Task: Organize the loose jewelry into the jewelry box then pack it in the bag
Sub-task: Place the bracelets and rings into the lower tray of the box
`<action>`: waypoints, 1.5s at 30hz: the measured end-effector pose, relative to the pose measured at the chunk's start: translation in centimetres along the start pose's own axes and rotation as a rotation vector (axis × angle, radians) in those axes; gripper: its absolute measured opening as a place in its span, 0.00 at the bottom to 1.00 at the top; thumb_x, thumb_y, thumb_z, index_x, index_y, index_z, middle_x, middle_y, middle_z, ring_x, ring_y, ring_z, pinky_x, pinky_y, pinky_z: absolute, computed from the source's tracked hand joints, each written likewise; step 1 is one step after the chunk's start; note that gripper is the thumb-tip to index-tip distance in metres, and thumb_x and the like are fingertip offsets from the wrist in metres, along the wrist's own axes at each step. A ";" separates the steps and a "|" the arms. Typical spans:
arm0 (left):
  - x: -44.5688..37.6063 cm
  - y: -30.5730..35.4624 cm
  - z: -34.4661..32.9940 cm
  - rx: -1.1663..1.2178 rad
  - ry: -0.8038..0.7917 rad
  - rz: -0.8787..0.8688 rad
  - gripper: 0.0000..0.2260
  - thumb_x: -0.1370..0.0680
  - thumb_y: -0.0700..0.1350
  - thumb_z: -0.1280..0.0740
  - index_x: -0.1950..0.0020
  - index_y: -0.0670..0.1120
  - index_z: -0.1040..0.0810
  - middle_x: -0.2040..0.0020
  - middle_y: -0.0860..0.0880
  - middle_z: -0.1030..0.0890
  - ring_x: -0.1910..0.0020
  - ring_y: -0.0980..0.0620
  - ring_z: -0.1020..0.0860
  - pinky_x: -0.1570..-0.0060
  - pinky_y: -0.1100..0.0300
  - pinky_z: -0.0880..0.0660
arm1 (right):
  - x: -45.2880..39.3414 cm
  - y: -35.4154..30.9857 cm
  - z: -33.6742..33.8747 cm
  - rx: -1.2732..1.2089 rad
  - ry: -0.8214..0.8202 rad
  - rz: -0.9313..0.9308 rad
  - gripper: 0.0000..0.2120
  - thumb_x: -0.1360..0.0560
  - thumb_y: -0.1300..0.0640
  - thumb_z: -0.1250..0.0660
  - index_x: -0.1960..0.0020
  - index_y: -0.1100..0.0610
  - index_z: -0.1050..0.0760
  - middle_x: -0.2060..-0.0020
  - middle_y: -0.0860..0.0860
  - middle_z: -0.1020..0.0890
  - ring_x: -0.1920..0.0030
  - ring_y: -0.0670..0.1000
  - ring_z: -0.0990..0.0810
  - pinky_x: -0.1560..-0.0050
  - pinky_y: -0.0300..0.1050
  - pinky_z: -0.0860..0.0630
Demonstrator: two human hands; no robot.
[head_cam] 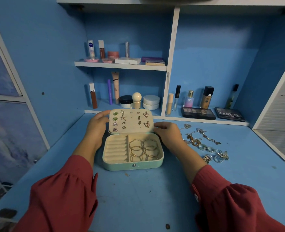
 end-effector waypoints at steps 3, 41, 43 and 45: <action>0.1 0.4 0.5 0.045 -0.017 -0.066 0.14 0.21 0.38 0.38 0.40 0.50 0.20 0.48 0.50 0.18 0.58 0.59 0.25 0.62 0.62 0.32 | 0.1 0.0 0.3 -0.077 0.004 0.006 0.07 0.24 0.61 0.33 0.47 0.57 0.18 0.58 0.50 0.17 0.58 0.48 0.20 0.51 0.43 0.22; 3.7 -0.5 0.8 -0.105 -0.516 0.118 0.08 0.37 0.41 0.21 0.64 0.45 0.19 0.68 0.44 0.24 0.74 0.56 0.28 0.72 0.68 0.29 | 2.2 0.0 0.1 -0.382 -0.396 -0.185 0.04 0.27 0.67 0.31 0.60 0.61 0.22 0.63 0.57 0.20 0.64 0.51 0.24 0.66 0.39 0.24; 3.6 -0.7 1.0 -0.102 -0.465 0.131 0.04 0.28 0.39 0.29 0.60 0.43 0.23 0.71 0.46 0.27 0.76 0.57 0.31 0.76 0.68 0.32 | 2.3 0.1 0.0 -0.364 -0.409 -0.186 0.03 0.28 0.66 0.30 0.59 0.61 0.22 0.63 0.57 0.20 0.64 0.51 0.24 0.66 0.39 0.25; 3.3 -0.8 1.2 -0.133 -0.411 0.141 0.03 0.25 0.40 0.32 0.56 0.42 0.25 0.73 0.48 0.27 0.77 0.57 0.33 0.77 0.68 0.35 | 2.3 0.1 -0.1 -0.337 -0.420 -0.184 0.03 0.29 0.65 0.29 0.59 0.60 0.23 0.62 0.57 0.20 0.64 0.51 0.24 0.66 0.38 0.25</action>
Point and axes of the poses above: each hand's wrist, its own x-axis away from the middle knuckle, its own z-axis out of the back of the hand, y = z × x, the point moved 10 cm from there along -x, towards the middle knuckle
